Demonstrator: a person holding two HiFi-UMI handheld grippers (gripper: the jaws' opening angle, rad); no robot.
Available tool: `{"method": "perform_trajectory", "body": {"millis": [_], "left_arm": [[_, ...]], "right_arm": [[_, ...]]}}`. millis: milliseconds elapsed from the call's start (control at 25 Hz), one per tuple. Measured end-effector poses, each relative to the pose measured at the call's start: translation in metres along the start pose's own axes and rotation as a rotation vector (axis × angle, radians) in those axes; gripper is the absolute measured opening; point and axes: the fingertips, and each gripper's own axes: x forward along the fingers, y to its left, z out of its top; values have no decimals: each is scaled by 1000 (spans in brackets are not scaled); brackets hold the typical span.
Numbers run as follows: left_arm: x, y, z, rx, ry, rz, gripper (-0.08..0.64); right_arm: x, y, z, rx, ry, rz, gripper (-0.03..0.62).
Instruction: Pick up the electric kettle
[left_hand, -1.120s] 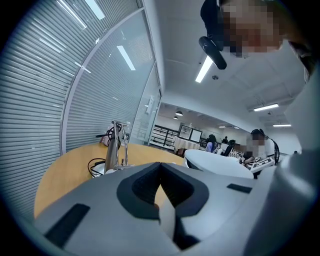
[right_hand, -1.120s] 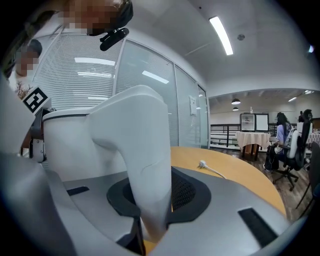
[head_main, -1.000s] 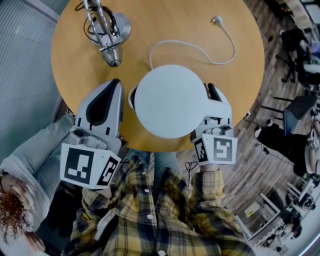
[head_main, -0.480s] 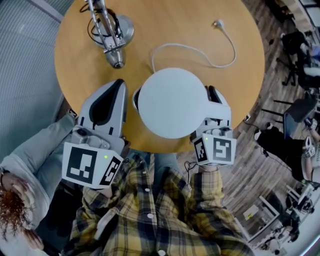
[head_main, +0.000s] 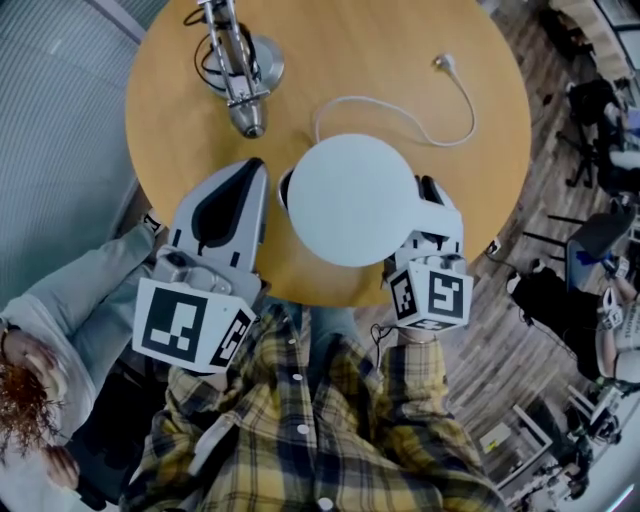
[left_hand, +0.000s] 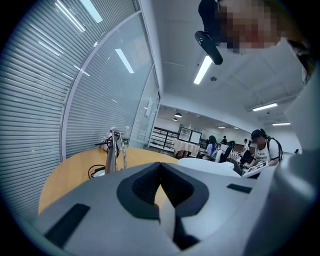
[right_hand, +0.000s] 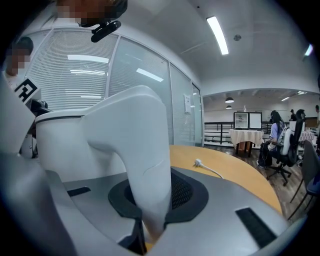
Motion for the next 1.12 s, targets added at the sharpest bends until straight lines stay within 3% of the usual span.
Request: {"method": "perform_trajectory", "body": {"millis": [480, 1120], "left_arm": [[-13, -2, 18, 6, -40, 30, 3], [-31, -37, 68, 36, -105, 41, 3]], "right_arm": [[-4, -6, 12, 5, 2, -19, 69], [-35, -21, 84, 14, -58, 22, 71]]}}
